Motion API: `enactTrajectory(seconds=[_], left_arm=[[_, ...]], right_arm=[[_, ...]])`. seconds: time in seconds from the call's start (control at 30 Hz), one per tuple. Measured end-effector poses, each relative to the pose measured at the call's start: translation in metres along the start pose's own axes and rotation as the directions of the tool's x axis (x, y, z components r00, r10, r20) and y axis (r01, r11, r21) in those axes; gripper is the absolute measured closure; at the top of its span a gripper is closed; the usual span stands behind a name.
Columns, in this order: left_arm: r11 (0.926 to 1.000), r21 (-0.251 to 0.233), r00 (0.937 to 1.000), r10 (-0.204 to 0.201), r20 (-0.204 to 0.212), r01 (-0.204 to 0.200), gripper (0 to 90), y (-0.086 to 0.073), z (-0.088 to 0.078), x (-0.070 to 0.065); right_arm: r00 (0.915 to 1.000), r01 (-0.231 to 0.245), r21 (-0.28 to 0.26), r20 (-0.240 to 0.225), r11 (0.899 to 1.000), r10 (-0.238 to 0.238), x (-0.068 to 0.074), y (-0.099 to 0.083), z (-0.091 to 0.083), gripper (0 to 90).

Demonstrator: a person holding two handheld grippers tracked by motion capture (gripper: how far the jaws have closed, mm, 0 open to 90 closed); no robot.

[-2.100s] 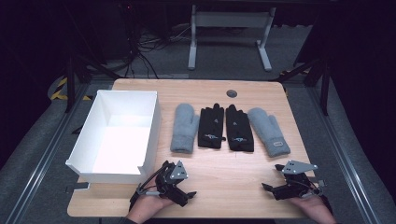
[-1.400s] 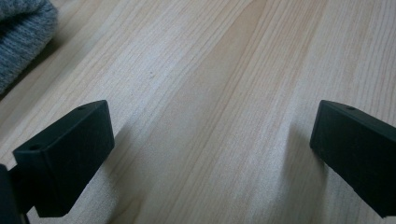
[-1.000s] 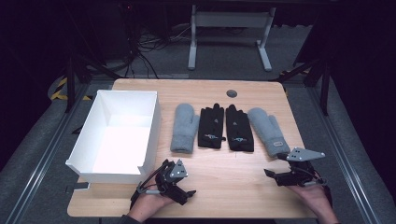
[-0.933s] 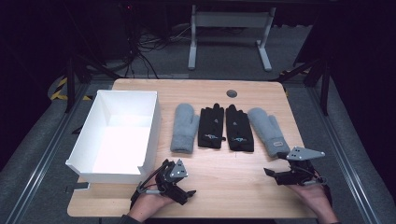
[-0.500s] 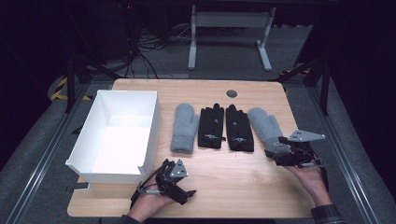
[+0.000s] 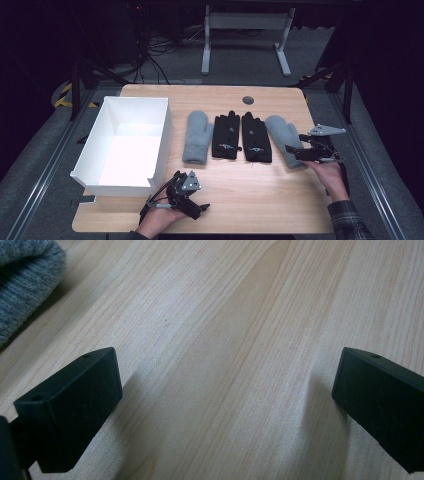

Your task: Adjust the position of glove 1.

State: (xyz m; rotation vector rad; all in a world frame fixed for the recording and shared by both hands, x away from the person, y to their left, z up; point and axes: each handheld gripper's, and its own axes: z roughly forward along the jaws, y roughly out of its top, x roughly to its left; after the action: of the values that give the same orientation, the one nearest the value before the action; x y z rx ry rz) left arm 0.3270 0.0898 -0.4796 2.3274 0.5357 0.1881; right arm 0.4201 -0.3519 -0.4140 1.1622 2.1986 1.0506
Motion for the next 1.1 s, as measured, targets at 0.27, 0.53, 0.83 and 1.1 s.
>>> enactTrajectory(seconds=[0.27, 0.53, 0.83, 1.1], left_arm=[[1.0000, 0.000, 1.0000, 0.001, 0.001, -0.001, 0.1, 0.000, 0.000, 0.000], [1.0000, 0.000, 1.0000, 0.002, 0.000, -0.002, 0.1, 0.000, 0.000, 0.000], [1.0000, 0.000, 1.0000, 0.000, 0.002, 0.000, 0.3, 0.000, 0.000, 0.000], [1.0000, -0.001, 1.0000, 0.002, 0.001, -0.002, 0.3, 0.000, 0.000, 0.000]], right_arm=[[0.9996, -0.028, 0.016, 0.005, 0.999, 0.028, -0.013, -0.001, 0.020, 32.1], [0.9995, -0.030, 0.075, 0.009, 0.997, 0.029, -0.016, -0.007, 0.038, 46.3], [0.9998, -0.019, 0.078, -0.003, 0.997, 0.019, -0.016, -0.008, 0.035, 81.8], [0.9992, -0.041, 0.014, 0.000, 0.999, 0.041, -0.017, -0.004, 0.018, 83.9]])
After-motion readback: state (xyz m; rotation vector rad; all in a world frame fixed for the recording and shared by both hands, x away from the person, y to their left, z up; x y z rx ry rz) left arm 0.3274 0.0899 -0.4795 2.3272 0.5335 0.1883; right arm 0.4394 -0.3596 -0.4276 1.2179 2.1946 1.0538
